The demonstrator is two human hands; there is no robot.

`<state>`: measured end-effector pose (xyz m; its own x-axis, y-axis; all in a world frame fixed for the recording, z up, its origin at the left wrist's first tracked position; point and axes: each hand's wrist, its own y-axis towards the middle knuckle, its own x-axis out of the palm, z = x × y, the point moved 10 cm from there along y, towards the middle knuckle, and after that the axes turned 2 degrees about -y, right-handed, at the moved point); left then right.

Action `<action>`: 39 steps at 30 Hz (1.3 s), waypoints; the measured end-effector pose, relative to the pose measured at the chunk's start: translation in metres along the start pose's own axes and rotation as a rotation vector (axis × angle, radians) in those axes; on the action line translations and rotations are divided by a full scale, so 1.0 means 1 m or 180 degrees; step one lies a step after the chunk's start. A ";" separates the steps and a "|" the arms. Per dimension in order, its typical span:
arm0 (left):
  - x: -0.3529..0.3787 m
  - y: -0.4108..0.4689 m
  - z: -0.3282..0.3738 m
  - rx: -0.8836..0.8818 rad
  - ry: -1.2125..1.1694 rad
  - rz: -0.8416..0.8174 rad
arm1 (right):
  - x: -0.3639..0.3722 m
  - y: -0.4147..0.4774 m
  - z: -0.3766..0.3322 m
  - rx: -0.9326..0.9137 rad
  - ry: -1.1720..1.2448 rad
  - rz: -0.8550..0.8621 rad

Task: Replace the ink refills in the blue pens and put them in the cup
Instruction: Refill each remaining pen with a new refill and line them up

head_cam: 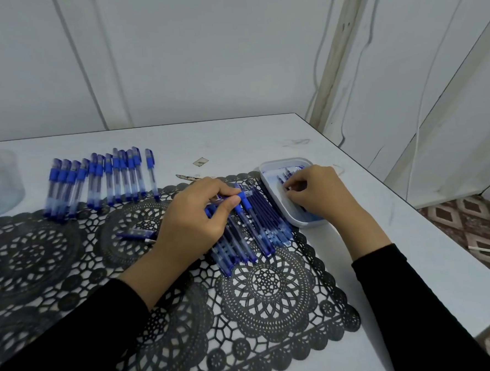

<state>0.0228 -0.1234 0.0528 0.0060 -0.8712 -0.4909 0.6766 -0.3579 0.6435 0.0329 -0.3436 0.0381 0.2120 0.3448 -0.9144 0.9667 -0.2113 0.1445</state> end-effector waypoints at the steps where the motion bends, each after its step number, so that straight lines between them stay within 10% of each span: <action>1: 0.000 0.000 -0.001 -0.0019 -0.0018 0.0001 | 0.000 0.000 -0.001 0.0002 -0.0005 -0.0005; 6: -0.002 0.001 -0.003 -0.0080 -0.0109 0.0036 | -0.004 -0.001 0.008 0.0315 0.0501 0.0124; 18: -0.014 -0.001 -0.015 -0.0358 -0.0654 0.0425 | -0.016 -0.013 -0.024 0.0378 0.4832 0.0099; 39: -0.018 -0.001 -0.026 -0.0570 -0.0907 0.0551 | -0.003 -0.020 -0.038 0.0457 0.5384 0.0240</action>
<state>0.0410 -0.0990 0.0454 -0.0564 -0.9812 -0.1846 0.8017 -0.1547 0.5773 0.0180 -0.3057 0.0522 0.2498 0.8282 0.5016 0.9484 -0.3139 0.0459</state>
